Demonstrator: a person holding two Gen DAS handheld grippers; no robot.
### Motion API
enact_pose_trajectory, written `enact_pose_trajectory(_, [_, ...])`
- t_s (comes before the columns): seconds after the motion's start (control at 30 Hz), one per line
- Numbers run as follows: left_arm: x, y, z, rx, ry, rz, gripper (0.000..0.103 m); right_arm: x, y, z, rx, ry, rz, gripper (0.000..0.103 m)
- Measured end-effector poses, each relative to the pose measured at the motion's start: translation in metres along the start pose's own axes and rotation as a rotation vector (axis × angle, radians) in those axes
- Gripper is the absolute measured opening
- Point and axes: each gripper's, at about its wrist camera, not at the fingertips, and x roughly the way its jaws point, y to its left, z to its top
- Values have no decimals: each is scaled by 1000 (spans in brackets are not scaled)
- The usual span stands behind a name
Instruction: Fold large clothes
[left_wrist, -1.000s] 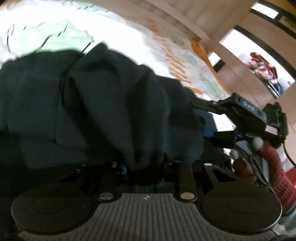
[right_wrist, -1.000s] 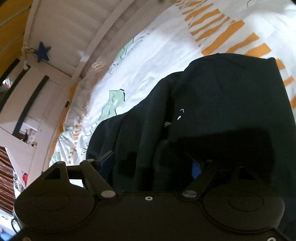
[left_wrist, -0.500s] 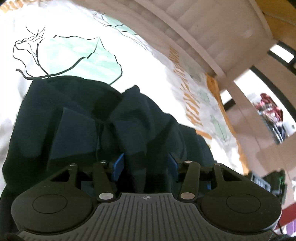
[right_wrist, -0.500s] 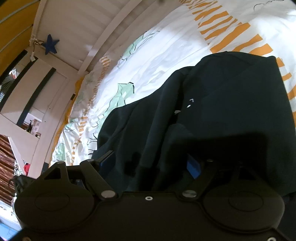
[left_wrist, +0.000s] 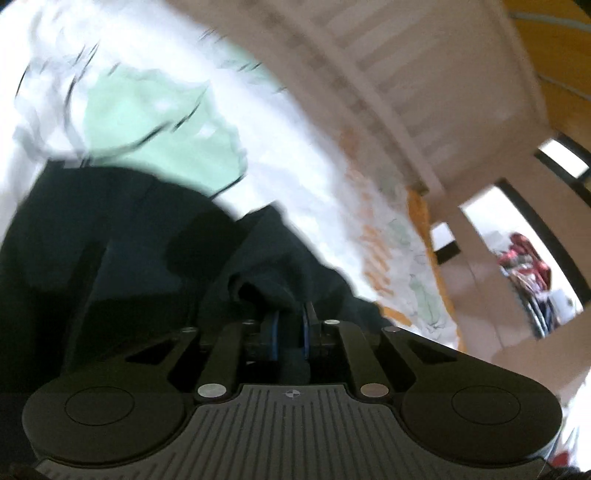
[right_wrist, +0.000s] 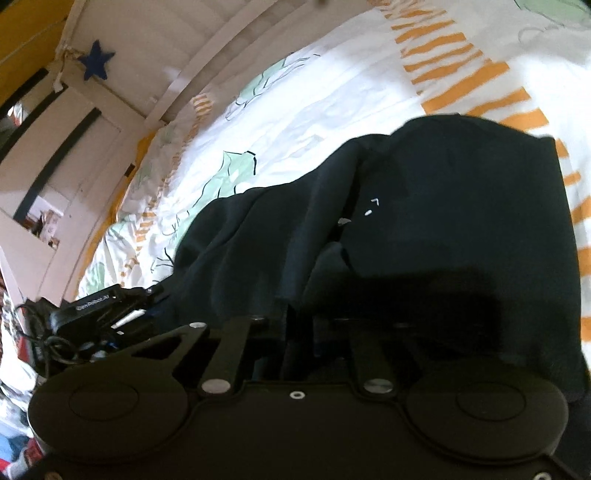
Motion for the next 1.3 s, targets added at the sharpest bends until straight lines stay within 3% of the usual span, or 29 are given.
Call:
enact_pose_trajectory(0.17, [-32, -43, 4, 155, -99, -80, 10, -16, 23, 21, -121, -70, -4, 17])
enact_pose_trajectory(0.23, [-40, -53, -8, 235, -103, -71, 10, -25, 28, 30, -155, -105, 3, 17])
enact_pose_trajectory(0.33, [-32, -45, -30, 288, -24, 11, 10, -25, 20, 34, -165, -78, -15, 17])
enact_pose_trajectory(0.43, [-16, -16, -47, 195, 110, 175, 10, -9, 4, 23, -187, 2, -132, 22])
enact_pose_trajectory(0.53, [-15, 1, -46, 147, 116, 224, 10, -4, -9, 11, -184, 12, -198, 41])
enact_pose_trajectory(0.6, [-22, -4, -40, 190, 76, 234, 10, -11, -17, 9, -152, -20, -214, 57])
enact_pose_trajectory(0.67, [-32, -15, -35, 238, 24, 239, 11, -18, -21, 8, -145, -51, -220, 62])
enact_pose_trajectory(0.7, [-37, -19, -32, 254, -10, 234, 13, -22, -21, 8, -146, -68, -220, 66])
enact_pose_trajectory(0.77, [-43, -27, -27, 276, -62, 213, 26, -32, -19, 6, -162, -114, -224, 66])
enact_pose_trajectory(0.83, [-38, -31, -18, 290, -62, 179, 41, -38, -16, 4, -184, -157, -226, 66])
enact_pose_trajectory(0.93, [-27, -25, -8, 223, -30, 137, 42, -41, -3, 9, -204, -201, -214, 66])
enact_pose_trajectory(1.07, [-26, -13, 1, 155, -54, 143, 42, -43, 35, -1, -394, -237, -168, 69])
enact_pose_trajectory(1.3, [-30, -2, 10, 194, 21, 218, 44, -8, 112, -53, -763, -143, -92, 74])
